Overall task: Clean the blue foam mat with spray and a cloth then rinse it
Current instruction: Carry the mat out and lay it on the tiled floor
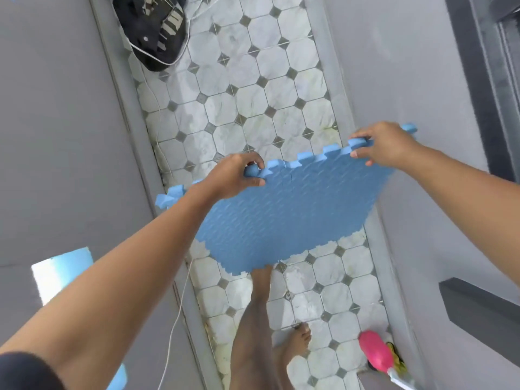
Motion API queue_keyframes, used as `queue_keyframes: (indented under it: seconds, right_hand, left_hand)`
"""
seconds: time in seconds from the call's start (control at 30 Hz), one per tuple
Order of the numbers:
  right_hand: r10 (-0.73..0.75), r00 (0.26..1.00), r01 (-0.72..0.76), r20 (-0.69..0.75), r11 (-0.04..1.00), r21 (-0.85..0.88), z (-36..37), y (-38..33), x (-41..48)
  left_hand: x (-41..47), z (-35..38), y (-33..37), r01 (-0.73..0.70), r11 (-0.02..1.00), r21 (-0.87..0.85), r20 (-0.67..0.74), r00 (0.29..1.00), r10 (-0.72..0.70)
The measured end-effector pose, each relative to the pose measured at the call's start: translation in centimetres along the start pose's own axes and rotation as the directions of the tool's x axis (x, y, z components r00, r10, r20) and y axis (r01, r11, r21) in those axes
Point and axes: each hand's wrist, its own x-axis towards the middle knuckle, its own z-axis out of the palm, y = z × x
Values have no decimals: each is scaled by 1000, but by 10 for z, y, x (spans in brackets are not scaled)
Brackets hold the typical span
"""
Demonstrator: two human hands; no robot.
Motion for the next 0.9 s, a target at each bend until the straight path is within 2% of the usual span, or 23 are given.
queue_keyframes:
  seconds: [0.3,0.53,0.6,0.67,0.73,0.9]
  right_hand:
    - [-14,999,14,-51,1000,-12,-25,1,74]
    - [-51,994,45,-92,996,-71,-24,-6,102]
    - [-56,994,45,-96,993,-110,-19,-12,111]
    - [-106,988,78,-112,971,-224,-13,-19,126]
    - [-136,985,98,-104,945,-311,-5,-24,143]
    - [-97,987,58,-130,960,-275,26,-22,159]
  left_hand:
    - [80,-31,-8,-57,997,60,-40,997,60]
    - [120,-41,-17,-29,997,65,-58,998,32]
    - [128,-37,-26,10,987,161,-108,994,8]
    - [137,-33,-33,87,930,356,-182,983,-23]
    - [145,-31,-33,175,872,457,-225,971,-77]
    - [159,-24,-33,223,865,449,-213,967,-139]
